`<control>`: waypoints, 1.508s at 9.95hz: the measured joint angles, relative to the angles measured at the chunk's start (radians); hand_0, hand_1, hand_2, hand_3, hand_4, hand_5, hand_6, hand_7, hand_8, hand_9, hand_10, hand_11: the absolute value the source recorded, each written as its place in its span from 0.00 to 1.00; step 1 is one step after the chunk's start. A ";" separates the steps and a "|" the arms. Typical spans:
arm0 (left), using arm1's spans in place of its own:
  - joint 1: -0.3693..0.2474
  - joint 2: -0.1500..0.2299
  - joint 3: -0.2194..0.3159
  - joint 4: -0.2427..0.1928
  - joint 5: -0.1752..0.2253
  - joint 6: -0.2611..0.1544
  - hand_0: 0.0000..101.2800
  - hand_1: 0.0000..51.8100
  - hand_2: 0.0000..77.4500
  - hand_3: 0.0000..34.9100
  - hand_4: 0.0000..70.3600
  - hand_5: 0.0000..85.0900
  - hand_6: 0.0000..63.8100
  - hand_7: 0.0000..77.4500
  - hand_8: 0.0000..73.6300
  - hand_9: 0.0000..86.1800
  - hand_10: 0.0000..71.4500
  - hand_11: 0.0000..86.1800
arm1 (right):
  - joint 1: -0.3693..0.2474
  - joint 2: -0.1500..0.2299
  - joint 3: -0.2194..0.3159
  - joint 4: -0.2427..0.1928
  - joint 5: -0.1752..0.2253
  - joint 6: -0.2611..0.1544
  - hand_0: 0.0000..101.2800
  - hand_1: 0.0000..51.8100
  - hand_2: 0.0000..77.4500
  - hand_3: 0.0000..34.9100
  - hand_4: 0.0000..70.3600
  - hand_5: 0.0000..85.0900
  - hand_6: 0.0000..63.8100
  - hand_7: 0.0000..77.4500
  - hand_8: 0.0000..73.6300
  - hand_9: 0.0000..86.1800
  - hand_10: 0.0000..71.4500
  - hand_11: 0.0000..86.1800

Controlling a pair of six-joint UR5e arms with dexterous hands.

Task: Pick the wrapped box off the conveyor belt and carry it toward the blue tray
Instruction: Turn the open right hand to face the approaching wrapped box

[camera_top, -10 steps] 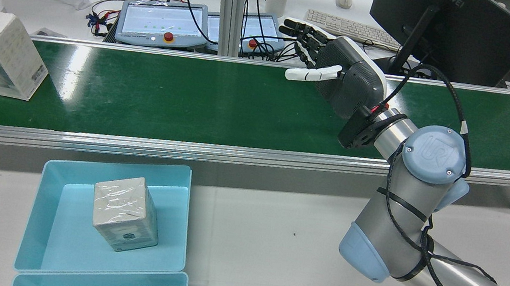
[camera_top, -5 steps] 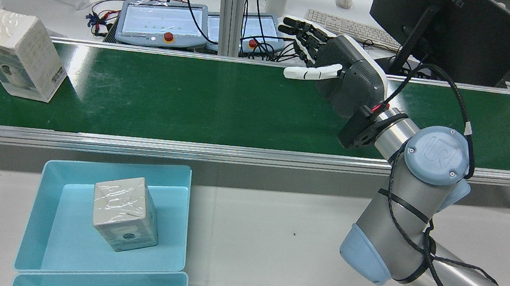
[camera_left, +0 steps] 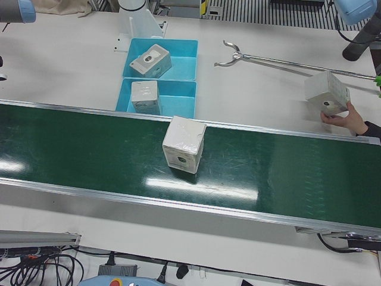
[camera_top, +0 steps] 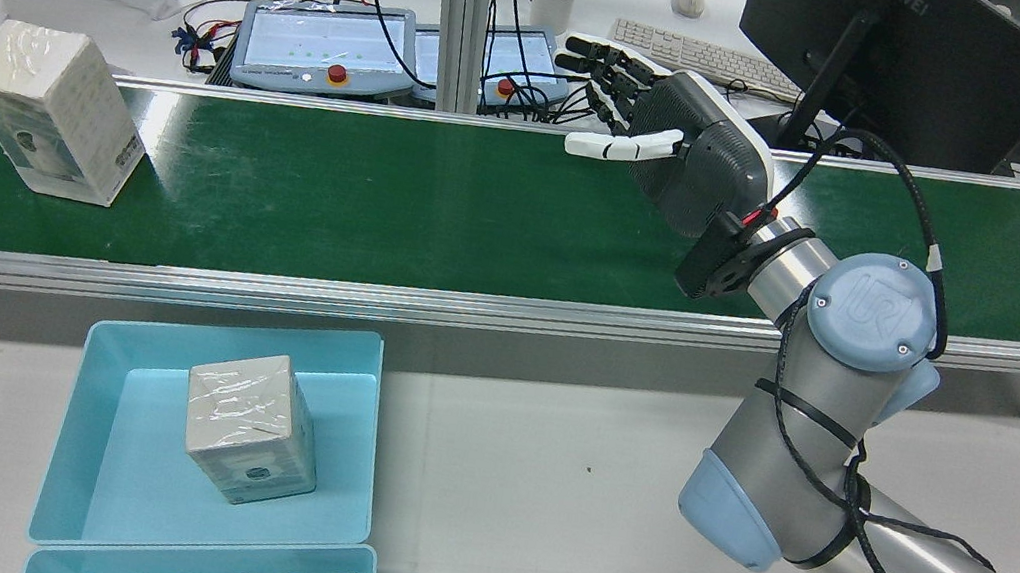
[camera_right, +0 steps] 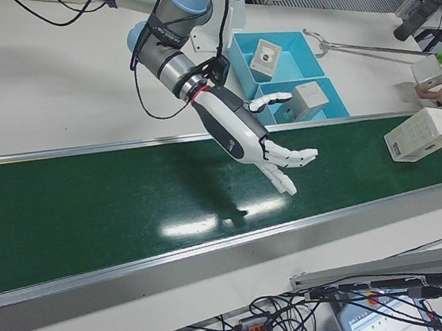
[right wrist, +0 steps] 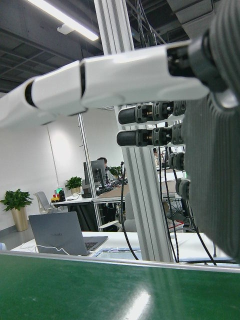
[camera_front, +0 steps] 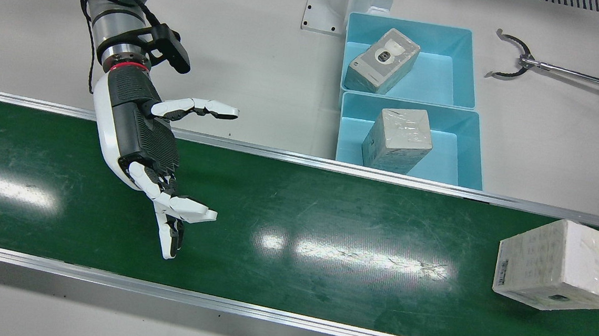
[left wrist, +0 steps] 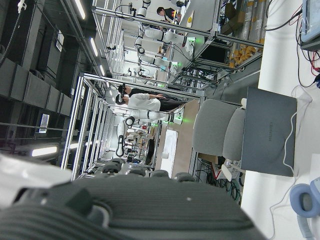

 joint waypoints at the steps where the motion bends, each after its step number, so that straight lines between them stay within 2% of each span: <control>1: 0.000 0.000 0.000 0.000 0.000 0.000 0.00 0.00 0.01 0.00 0.00 0.01 0.00 0.01 0.01 0.00 0.01 0.00 | 0.000 0.000 0.001 0.000 0.000 0.000 0.53 0.41 0.20 0.10 0.27 0.23 0.15 0.32 0.02 0.06 0.01 0.03; 8: 0.000 0.000 0.000 0.000 0.000 0.000 0.00 0.00 0.01 0.00 0.00 0.01 0.00 0.01 0.01 0.00 0.01 0.00 | 0.001 0.005 0.005 0.000 0.000 0.001 0.54 0.43 0.22 0.10 0.32 0.25 0.15 0.33 0.01 0.06 0.01 0.03; 13: 0.000 0.000 0.000 0.000 0.000 0.000 0.00 0.00 0.01 0.00 0.00 0.01 0.00 0.01 0.01 0.00 0.01 0.00 | 0.000 0.005 0.008 0.000 0.001 0.001 0.54 0.43 0.22 0.07 0.32 0.25 0.15 0.34 0.01 0.06 0.01 0.03; 15: 0.000 0.000 0.000 0.000 0.000 0.000 0.00 0.00 0.01 0.00 0.00 0.01 0.00 0.01 0.01 0.00 0.01 0.01 | 0.000 0.005 0.008 0.001 0.001 0.000 0.54 0.43 0.22 0.11 0.32 0.25 0.15 0.33 0.01 0.06 0.01 0.03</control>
